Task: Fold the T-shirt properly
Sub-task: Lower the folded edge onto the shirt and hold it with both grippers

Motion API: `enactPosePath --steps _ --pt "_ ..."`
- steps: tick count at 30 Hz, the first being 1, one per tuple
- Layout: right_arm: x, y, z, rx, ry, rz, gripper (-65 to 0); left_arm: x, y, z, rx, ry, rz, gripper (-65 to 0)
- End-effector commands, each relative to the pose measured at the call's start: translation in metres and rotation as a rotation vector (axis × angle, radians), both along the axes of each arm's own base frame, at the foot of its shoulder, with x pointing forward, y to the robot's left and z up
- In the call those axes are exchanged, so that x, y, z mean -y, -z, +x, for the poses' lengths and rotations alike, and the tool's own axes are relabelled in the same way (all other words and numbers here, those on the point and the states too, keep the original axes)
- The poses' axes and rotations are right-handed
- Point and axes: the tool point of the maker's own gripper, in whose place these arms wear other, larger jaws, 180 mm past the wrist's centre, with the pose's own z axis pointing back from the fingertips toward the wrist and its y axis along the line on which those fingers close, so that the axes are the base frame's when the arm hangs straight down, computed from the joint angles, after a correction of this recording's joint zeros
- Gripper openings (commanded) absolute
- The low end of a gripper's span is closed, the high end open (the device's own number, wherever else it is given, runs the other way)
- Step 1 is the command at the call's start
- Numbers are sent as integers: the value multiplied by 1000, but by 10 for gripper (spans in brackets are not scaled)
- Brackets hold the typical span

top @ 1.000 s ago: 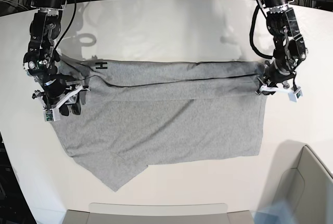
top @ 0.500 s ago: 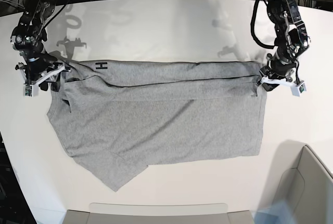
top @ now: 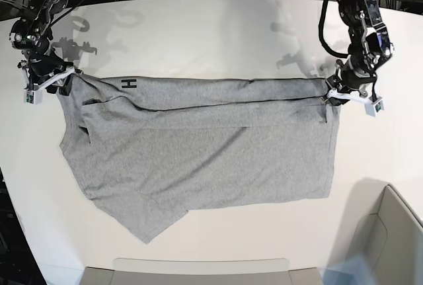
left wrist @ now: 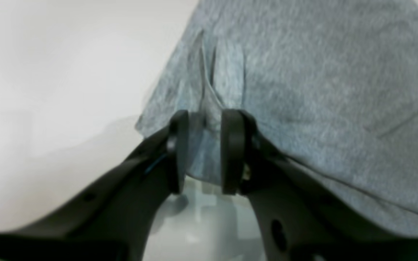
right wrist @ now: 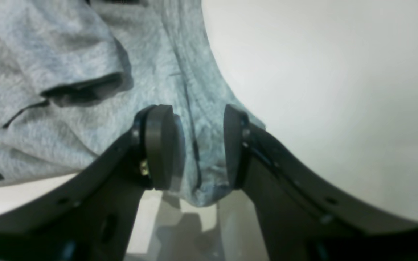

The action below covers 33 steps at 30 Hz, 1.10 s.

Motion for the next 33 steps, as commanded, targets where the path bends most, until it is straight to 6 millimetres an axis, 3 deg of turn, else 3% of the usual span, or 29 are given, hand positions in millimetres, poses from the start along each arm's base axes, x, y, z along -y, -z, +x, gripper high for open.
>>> enactPosePath --steps 1,5,9,12,17,21,33 --pt "3 -16 11 56 -18 -16 -416 -7 -14 9 43 -2 24 -457" --pt "3 -16 11 58 -18 -16 -416 -8 -12 9 39 -4 25 -440" --pt "3 -15 11 56 -18 -15 -416 -12 8 2 -17 -22 2 -440" --pt "4 -13 10 51 -16 -13 -416 -17 8 8 -20 -25 5 -440" --pt "4 -9 7 38 -14 -9 -417 -30 25 -1 -77 -47 6 -440" --pt "4 -9 6 37 -14 -8 -417 -39 23 -2 -86 -42 28 -440" --pt "10 -4 3 -10 -18 -79 -417 -34 25 -4 -92 -27 18 -440"
